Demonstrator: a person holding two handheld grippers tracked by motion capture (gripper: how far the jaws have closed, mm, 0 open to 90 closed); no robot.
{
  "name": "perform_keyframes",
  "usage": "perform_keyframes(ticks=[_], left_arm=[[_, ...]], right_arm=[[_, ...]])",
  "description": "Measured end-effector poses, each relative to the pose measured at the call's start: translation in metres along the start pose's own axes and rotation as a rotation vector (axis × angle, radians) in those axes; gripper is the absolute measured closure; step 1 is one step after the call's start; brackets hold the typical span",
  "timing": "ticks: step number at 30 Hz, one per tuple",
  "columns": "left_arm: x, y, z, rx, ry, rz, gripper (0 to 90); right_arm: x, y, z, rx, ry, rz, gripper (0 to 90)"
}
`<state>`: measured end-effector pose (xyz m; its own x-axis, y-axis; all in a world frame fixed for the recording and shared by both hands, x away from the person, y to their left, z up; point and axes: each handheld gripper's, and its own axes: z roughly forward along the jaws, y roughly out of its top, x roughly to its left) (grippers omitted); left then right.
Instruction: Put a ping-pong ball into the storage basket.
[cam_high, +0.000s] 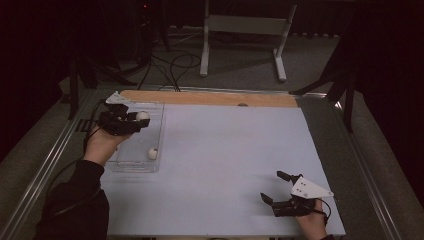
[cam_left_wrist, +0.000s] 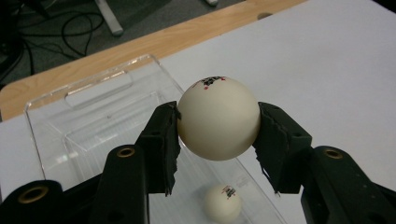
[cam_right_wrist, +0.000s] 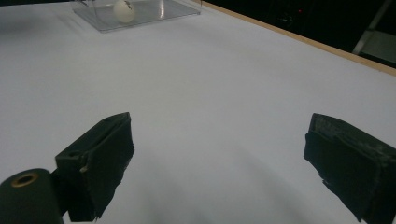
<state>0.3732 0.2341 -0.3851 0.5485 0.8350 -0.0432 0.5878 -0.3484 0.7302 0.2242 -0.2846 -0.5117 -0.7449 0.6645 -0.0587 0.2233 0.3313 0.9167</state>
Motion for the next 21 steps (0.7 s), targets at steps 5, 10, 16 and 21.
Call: perform_keyframes(ticks=[5,10,16,21], left_arm=[[0.003,-0.006,0.011,0.027,0.007,-0.006,52.2],[0.003,-0.010,0.020,0.045,0.002,-0.005,52.2],[0.003,-0.012,0.029,0.064,0.005,-0.004,52.2],[0.003,-0.015,0.036,0.088,0.005,-0.001,52.2]], right_arm=[[0.000,0.000,0.001,0.003,0.006,0.000,8.2],[0.000,0.000,0.001,0.002,0.007,0.000,8.2],[0.000,0.000,0.000,0.000,0.005,-0.001,8.2],[-0.001,0.000,0.000,0.001,0.006,-0.001,8.3]])
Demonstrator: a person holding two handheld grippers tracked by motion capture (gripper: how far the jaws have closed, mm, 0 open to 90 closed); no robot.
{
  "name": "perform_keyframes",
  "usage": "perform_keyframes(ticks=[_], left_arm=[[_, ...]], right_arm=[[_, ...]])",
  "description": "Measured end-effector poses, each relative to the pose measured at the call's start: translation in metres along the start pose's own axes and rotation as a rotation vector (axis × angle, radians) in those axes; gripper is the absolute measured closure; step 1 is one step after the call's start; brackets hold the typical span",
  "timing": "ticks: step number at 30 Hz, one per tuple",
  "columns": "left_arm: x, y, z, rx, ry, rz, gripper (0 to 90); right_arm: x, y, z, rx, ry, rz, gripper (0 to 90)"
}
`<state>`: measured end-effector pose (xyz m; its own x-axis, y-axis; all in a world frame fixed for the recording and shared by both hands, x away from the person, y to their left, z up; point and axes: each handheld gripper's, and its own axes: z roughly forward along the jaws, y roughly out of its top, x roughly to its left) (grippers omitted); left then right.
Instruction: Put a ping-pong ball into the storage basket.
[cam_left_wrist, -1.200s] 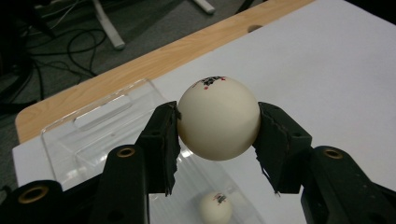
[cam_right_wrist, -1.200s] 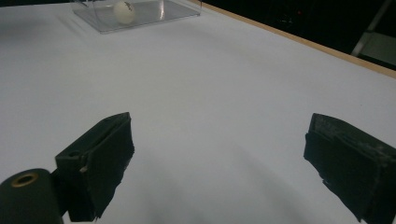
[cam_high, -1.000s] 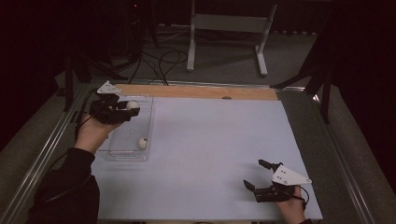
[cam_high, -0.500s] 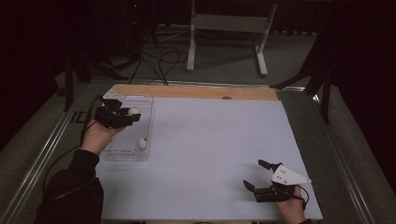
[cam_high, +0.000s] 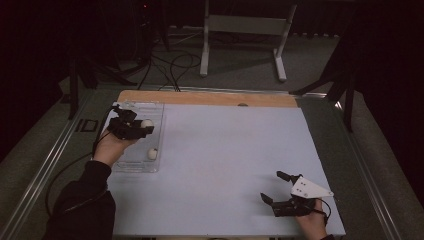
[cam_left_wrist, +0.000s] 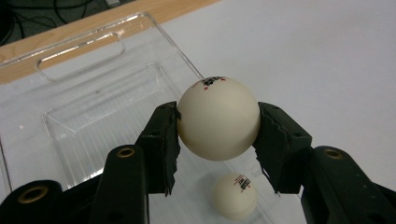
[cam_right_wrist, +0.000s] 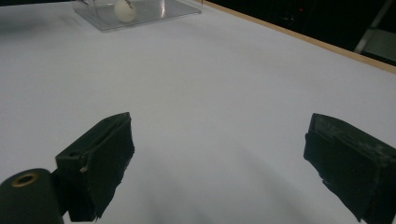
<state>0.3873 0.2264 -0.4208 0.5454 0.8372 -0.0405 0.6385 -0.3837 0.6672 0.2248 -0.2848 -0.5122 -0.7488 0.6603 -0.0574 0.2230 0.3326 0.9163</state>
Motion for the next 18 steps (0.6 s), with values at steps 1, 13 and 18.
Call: perform_keyframes(ticks=[1,13,18], left_arm=[[0.000,0.000,0.001,0.004,0.003,0.002,52.2],[0.004,-0.003,0.014,0.034,0.017,-0.026,52.2],[0.004,-0.004,0.020,0.062,0.023,-0.029,52.2]], right_arm=[[0.000,0.000,0.000,0.001,0.000,0.000,8.3],[0.000,0.000,0.000,0.004,0.004,0.002,8.3],[0.000,0.000,0.000,0.003,0.003,0.003,8.3]])
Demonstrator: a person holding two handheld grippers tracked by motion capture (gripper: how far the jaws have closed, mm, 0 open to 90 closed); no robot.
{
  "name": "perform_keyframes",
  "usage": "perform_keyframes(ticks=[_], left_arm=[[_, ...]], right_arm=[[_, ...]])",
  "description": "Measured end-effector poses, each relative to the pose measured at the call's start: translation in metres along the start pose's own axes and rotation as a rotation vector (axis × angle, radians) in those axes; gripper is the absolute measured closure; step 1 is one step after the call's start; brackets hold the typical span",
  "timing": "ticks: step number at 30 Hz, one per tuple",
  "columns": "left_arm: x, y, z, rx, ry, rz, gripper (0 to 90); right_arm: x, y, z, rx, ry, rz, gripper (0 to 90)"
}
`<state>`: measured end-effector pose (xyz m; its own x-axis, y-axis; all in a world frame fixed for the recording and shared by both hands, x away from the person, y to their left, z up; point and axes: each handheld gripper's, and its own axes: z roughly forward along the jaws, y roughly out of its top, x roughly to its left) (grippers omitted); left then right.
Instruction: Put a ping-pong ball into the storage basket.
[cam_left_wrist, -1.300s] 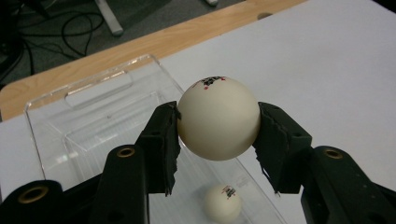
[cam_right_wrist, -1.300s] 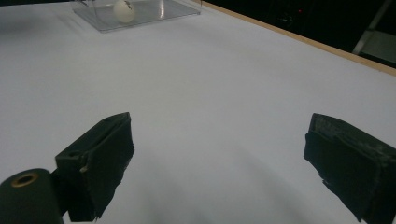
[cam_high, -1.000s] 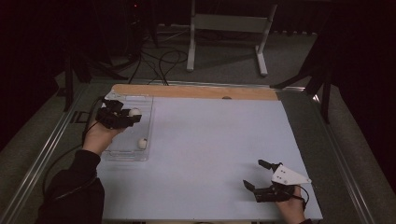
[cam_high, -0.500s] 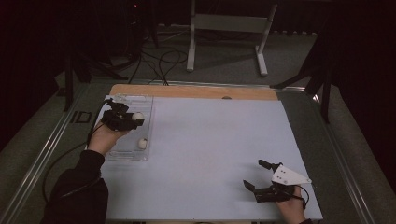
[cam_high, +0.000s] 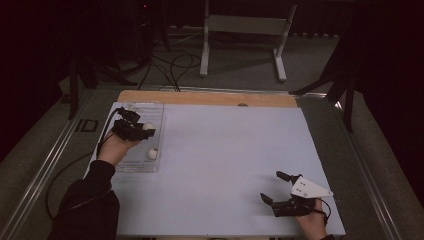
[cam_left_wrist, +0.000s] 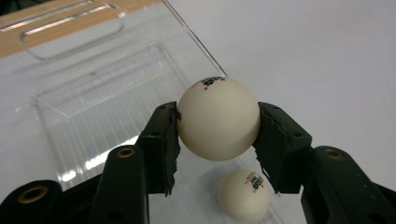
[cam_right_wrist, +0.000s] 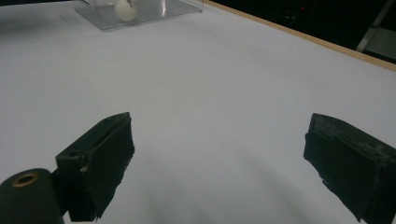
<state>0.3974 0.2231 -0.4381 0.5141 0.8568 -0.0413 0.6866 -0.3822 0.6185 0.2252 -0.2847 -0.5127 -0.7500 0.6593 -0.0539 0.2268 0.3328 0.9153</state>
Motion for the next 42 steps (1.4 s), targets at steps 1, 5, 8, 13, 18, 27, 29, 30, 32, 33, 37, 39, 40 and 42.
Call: perform_keyframes(ticks=[1,5,8,13,18,27,29,30,32,33,37,39,40,42], left_arm=[[0.000,0.000,0.001,0.006,-0.005,-0.004,52.2],[0.001,-0.001,0.004,0.024,-0.007,-0.013,52.2],[0.002,-0.002,0.006,0.041,-0.010,-0.012,52.1],[0.003,-0.003,0.010,0.068,-0.023,-0.012,52.1],[0.002,-0.004,0.014,0.095,-0.021,-0.001,52.1],[0.000,-0.003,0.022,0.141,-0.011,0.016,52.1],[0.000,-0.003,0.023,0.142,-0.011,0.014,52.1],[0.000,-0.003,0.024,0.145,-0.018,0.015,52.1],[0.000,-0.002,0.026,0.154,-0.016,0.020,52.1],[-0.001,-0.002,0.027,0.155,-0.017,0.022,52.0],[-0.001,0.000,0.029,0.159,-0.011,0.029,52.1],[-0.002,0.001,0.029,0.158,-0.004,0.026,52.0],[-0.001,0.001,0.029,0.155,-0.005,0.023,52.0],[-0.001,0.002,0.029,0.151,-0.003,0.020,52.0]], right_arm=[[0.000,0.000,0.000,0.000,0.000,0.000,8.3],[0.000,0.000,0.000,0.001,-0.001,-0.001,8.3],[0.000,0.000,0.000,0.000,-0.002,0.000,8.3],[0.000,0.000,0.000,0.007,-0.001,-0.001,8.3],[0.000,0.000,0.000,0.006,-0.001,0.000,8.3],[0.000,0.000,0.000,0.008,-0.005,-0.003,8.3],[0.000,-0.001,0.001,0.009,-0.003,-0.005,8.3],[0.000,-0.001,0.001,0.009,-0.003,-0.004,8.3],[-0.001,-0.001,0.001,0.009,-0.005,-0.003,8.3],[-0.001,-0.001,0.001,0.009,-0.005,-0.002,8.3],[-0.001,-0.001,0.001,0.011,-0.001,-0.001,8.3],[0.000,-0.001,0.001,0.013,0.000,0.002,8.3],[-0.001,-0.001,0.001,0.013,0.000,0.003,8.3],[-0.001,-0.001,0.001,0.012,0.000,0.002,8.3]])
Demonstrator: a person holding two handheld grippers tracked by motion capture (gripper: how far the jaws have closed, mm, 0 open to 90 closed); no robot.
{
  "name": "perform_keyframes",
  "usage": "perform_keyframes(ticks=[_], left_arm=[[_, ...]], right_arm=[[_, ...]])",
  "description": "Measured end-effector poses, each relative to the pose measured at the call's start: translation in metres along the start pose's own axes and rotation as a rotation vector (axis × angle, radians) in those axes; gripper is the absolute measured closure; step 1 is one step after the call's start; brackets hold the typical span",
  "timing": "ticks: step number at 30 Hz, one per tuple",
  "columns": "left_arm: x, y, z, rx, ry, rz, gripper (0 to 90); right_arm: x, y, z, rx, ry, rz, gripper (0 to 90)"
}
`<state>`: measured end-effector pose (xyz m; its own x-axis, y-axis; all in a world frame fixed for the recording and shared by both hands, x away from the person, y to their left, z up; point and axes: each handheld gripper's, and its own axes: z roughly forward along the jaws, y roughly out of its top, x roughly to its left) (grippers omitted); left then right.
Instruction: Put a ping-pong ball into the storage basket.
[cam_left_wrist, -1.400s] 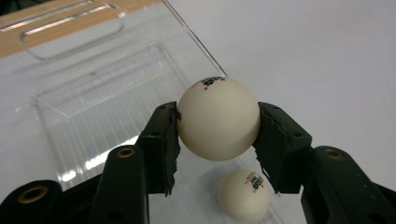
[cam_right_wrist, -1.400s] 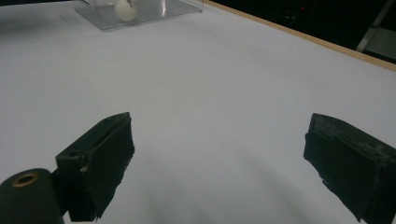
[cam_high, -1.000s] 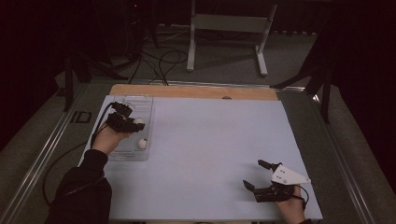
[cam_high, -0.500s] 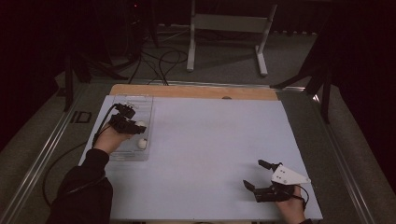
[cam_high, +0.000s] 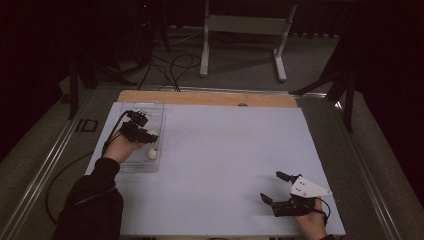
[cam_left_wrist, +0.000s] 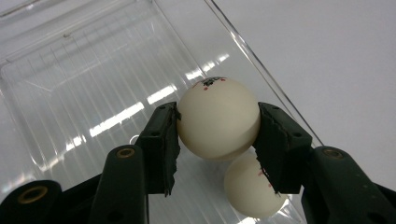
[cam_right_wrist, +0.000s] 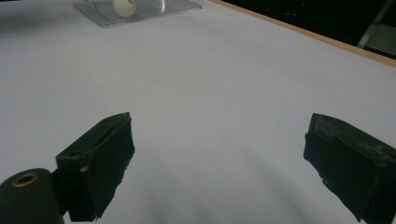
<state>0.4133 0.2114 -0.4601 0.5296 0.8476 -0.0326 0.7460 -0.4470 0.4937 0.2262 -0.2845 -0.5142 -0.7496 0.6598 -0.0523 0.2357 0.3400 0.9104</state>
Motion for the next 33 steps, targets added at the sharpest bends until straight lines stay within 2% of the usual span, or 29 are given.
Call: perform_keyframes(ticks=[2,4,6,7,8,9,10,11,12,20,22,31,33], left_arm=[[0.000,0.000,0.000,0.000,-0.003,-0.004,52.0],[0.000,0.000,0.001,0.001,0.013,-0.005,51.8],[0.001,0.000,0.001,-0.009,0.005,-0.018,51.3],[0.001,0.000,0.001,-0.009,0.005,-0.018,48.7],[0.003,0.001,-0.001,-0.018,0.004,-0.036,44.7],[0.003,0.001,-0.002,-0.022,0.005,-0.036,44.7],[0.002,0.001,-0.002,-0.020,0.021,-0.037,40.6],[0.002,0.002,-0.004,-0.024,0.024,-0.045,34.7],[0.002,0.002,-0.004,-0.024,0.024,-0.045,32.7],[0.003,0.002,-0.010,-0.028,0.035,-0.064,26.0],[0.003,0.002,-0.010,-0.027,0.030,-0.067,21.4],[0.001,0.004,-0.015,-0.033,0.023,-0.065,15.3],[0.001,0.004,-0.016,-0.041,-0.006,-0.068,11.6]], right_arm=[[0.000,0.000,0.000,0.000,0.000,0.001,8.4],[0.000,0.000,0.000,0.001,-0.001,0.002,8.3],[0.000,0.000,0.000,0.001,-0.002,0.001,8.3],[0.000,0.000,0.000,0.001,-0.002,0.001,8.3],[0.000,0.000,0.000,0.000,-0.001,0.001,8.3],[0.000,0.000,0.000,0.000,-0.001,0.001,8.3],[0.000,0.000,0.000,0.000,-0.001,0.001,8.3],[0.000,0.000,0.000,0.000,0.000,0.001,8.3],[0.000,0.000,0.000,0.000,0.000,0.001,8.3],[0.000,0.000,0.000,0.001,-0.003,-0.003,8.3],[0.000,0.000,0.000,0.001,-0.002,-0.004,8.3],[0.000,0.000,0.000,0.001,-0.003,-0.005,8.4],[0.000,0.000,0.000,0.000,-0.003,-0.005,8.3]])
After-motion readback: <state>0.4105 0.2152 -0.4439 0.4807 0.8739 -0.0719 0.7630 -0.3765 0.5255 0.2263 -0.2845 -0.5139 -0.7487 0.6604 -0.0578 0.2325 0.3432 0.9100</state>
